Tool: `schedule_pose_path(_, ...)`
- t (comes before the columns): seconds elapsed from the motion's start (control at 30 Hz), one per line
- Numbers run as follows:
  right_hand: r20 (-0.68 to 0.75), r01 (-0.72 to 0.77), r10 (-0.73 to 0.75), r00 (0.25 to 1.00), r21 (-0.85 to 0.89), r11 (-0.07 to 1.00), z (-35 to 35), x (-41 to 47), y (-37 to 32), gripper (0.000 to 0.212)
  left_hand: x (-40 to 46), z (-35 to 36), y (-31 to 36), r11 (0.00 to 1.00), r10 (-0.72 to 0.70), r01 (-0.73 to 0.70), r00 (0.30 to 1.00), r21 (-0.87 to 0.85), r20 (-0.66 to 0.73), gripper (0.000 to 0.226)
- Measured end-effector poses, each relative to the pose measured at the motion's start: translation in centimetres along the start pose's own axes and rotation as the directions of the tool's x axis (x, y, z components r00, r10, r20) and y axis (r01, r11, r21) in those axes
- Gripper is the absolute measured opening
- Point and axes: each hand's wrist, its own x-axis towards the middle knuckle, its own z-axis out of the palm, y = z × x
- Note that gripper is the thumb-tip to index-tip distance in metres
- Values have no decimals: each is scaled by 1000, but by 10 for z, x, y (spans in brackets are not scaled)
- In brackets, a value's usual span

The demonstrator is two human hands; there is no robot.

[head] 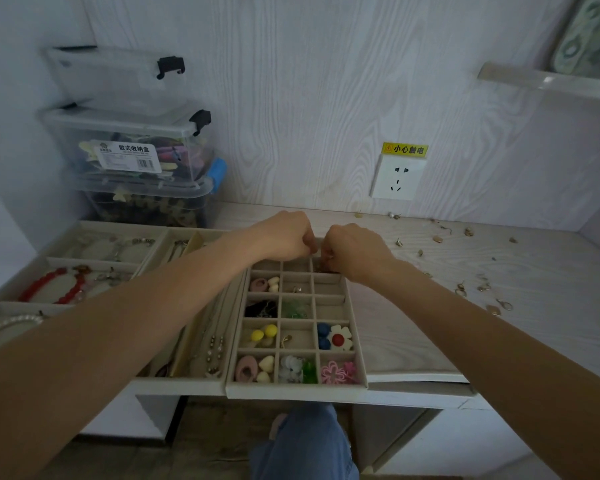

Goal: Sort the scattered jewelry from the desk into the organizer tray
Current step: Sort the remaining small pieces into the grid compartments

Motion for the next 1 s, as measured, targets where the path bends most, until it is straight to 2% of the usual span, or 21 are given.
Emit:
schedule_pose_path(0.17,4,17,-17,1000,-31,999,0,1,0,16,1,0,1,1000,0,0,1000,17,14,26)
schedule_pose_path(0.4,-6,4,-3,1000,128,992,7,1,10,21,-3,-2,3,1000,-6,5,1000,14,30,29)
schedule_pose_path(0.57,6,-76,77,997,268,960,9,1,8,24,-5,-3,3,1000,-1,1,1000,3,24,29)
schedule_pose_path(0.7,-23,-154,167,986,275,949,10,1,-1,21,-3,-2,2,1000,-7,7,1000,9,26,29)
schedule_pose_path(0.87,6,-197,203,979,270,942,9,0,-6,12,-1,-1,2,1000,-13,13,1000,2,19,28)
schedule_pose_path(1.0,20,-184,185,983,271,945,6,0,-4,31,-2,0,0,1000,-11,11,1000,2,26,28)
